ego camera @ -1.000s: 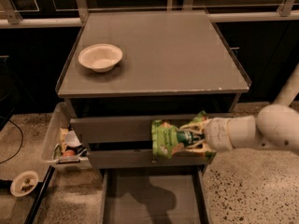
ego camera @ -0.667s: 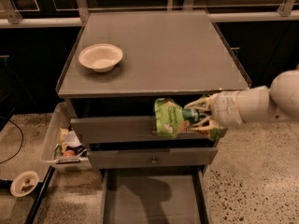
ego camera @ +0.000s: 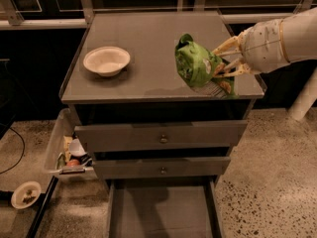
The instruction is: Pick green rice chip bag from bottom drawer and place on counter
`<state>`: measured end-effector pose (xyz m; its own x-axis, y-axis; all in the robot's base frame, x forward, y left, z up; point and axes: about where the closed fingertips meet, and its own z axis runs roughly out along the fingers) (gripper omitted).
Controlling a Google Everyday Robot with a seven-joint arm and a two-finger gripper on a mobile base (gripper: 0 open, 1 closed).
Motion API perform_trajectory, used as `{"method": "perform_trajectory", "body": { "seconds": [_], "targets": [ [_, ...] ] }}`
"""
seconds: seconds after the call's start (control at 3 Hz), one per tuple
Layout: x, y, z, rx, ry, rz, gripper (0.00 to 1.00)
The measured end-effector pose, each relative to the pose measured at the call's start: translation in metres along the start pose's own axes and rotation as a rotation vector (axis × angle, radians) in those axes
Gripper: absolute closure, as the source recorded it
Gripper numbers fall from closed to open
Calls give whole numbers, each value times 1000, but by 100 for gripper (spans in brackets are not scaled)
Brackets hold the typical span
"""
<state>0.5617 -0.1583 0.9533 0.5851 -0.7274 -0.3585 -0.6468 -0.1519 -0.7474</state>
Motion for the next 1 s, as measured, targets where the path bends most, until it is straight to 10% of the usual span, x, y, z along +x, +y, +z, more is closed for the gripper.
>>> {"method": "perform_trajectory", "body": {
  "seconds": [1.0],
  "targets": [
    [18, -43, 53, -4, 65, 1, 100]
  ]
}}
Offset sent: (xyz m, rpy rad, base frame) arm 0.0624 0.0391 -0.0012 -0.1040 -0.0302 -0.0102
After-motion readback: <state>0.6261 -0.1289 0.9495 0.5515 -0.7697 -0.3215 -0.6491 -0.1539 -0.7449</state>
